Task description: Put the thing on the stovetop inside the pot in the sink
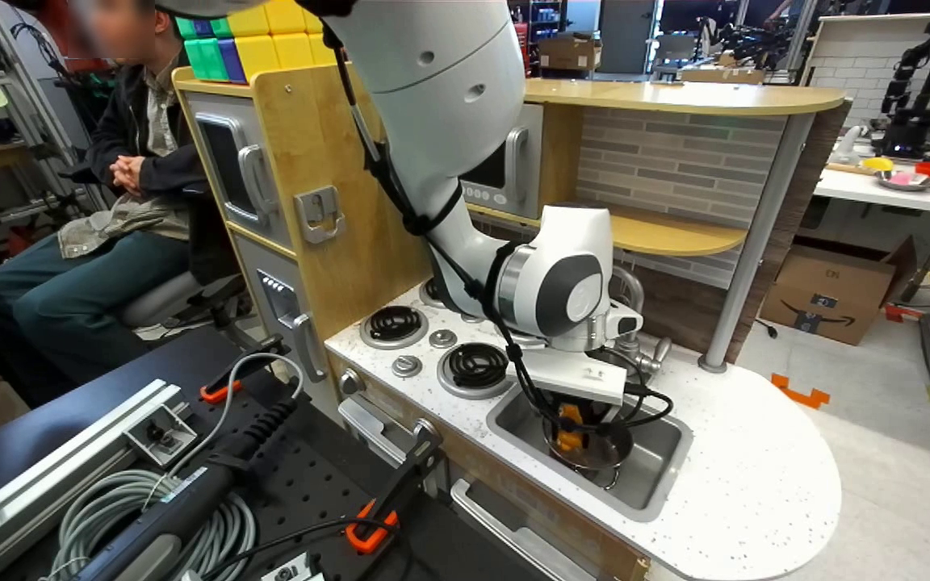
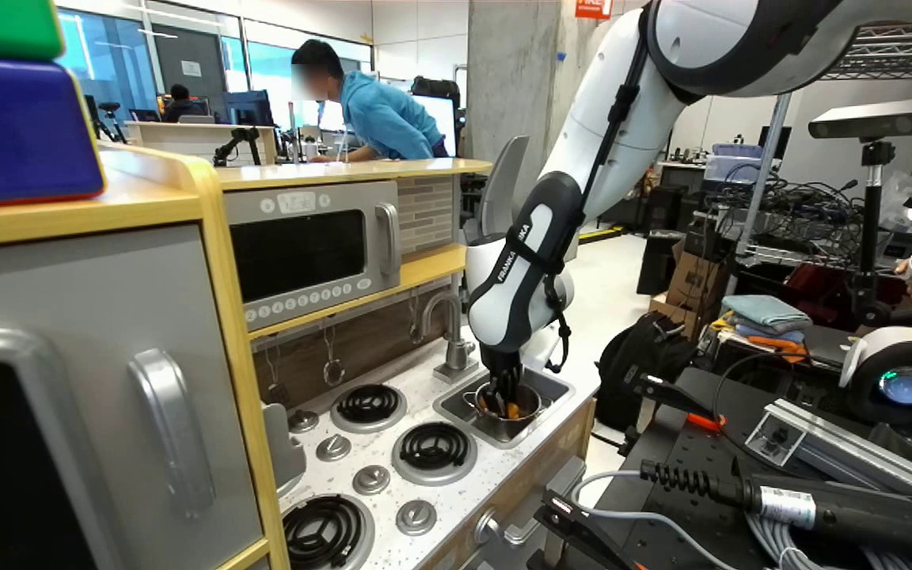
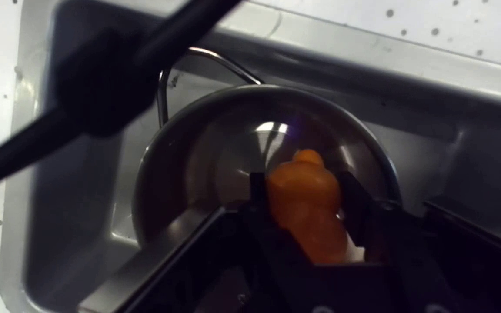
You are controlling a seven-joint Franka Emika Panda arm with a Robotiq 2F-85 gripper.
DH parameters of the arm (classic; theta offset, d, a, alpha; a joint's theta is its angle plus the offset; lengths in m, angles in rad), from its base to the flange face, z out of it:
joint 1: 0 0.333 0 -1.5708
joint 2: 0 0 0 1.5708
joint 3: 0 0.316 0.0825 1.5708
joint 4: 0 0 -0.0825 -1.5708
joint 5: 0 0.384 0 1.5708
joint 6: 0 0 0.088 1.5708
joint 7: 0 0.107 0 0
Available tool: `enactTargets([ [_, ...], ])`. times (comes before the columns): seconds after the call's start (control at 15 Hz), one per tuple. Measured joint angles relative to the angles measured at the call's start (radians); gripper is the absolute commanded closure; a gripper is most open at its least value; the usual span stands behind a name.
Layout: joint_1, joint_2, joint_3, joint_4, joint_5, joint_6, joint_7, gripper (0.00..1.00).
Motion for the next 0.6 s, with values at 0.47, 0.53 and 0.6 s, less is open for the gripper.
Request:
enactTargets([
  [0.47, -0.003, 0.016, 0.001, 0.028, 0.0, 0.001, 0.003, 0.0],
  [0.53, -0.006, 0.013, 0.003, 0.028, 0.0, 0.004, 0.001, 0.0],
  [0.6, -0.011, 0.01, 0.005, 0.026, 0.0, 0.012, -0.001, 0.0],
])
